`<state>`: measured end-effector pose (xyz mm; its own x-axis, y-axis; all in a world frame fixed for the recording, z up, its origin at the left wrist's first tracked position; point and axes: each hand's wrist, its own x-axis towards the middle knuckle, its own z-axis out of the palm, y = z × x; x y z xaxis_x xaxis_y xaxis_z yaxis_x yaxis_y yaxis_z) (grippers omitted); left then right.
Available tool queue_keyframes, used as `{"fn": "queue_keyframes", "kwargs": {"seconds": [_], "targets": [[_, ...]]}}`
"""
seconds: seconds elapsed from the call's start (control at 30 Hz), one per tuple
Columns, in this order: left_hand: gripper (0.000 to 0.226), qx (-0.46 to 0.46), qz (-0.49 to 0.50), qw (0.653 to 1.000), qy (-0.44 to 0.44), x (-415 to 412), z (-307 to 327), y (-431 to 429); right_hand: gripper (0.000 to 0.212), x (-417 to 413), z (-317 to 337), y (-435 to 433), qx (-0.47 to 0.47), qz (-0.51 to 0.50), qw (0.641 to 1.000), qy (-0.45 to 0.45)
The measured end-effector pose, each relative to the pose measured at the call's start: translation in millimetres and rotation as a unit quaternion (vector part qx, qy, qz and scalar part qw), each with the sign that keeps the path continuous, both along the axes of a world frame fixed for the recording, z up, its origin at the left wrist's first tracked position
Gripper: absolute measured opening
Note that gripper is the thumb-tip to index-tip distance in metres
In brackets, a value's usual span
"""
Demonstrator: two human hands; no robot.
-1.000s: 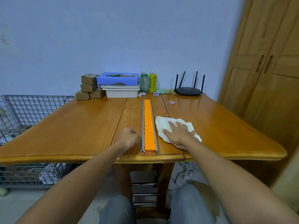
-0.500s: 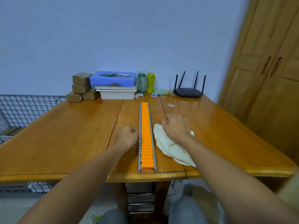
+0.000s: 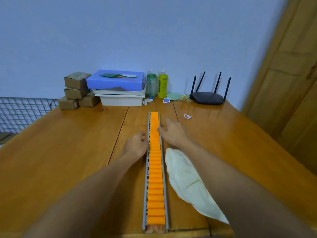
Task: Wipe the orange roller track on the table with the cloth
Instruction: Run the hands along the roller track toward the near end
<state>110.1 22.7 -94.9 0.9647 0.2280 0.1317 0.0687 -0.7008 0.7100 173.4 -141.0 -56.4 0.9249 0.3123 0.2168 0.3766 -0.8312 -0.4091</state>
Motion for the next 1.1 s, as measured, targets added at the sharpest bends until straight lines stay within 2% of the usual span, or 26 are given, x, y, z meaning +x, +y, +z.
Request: {"fn": "queue_keyframes", "kwargs": {"seconds": [0.17,0.37,0.6,0.8,0.9,1.1], "targets": [[0.034,0.068,-0.019,0.998,0.003,47,4,9,0.069,48,-14,15,-0.008,0.001,1.0,0.025],[0.04,0.089,-0.002,0.996,0.014,101,18,7,0.078,100,-27,31,0.011,-0.01,0.998,0.069],[0.046,0.037,0.0,0.999,0.024,140,5,17,0.071,148,-33,44,-0.025,-0.021,0.997,0.076],[0.046,-0.07,-0.042,0.996,0.03,152,-6,32,0.07,179,-34,63,-0.066,-0.03,0.989,0.131],[0.044,-0.081,-0.047,0.995,0.018,151,-8,33,0.068,182,-40,73,-0.087,-0.031,0.988,0.127],[0.044,-0.09,-0.041,0.995,0.007,151,-12,32,0.066,179,-38,68,-0.069,-0.028,0.991,0.107]]}}
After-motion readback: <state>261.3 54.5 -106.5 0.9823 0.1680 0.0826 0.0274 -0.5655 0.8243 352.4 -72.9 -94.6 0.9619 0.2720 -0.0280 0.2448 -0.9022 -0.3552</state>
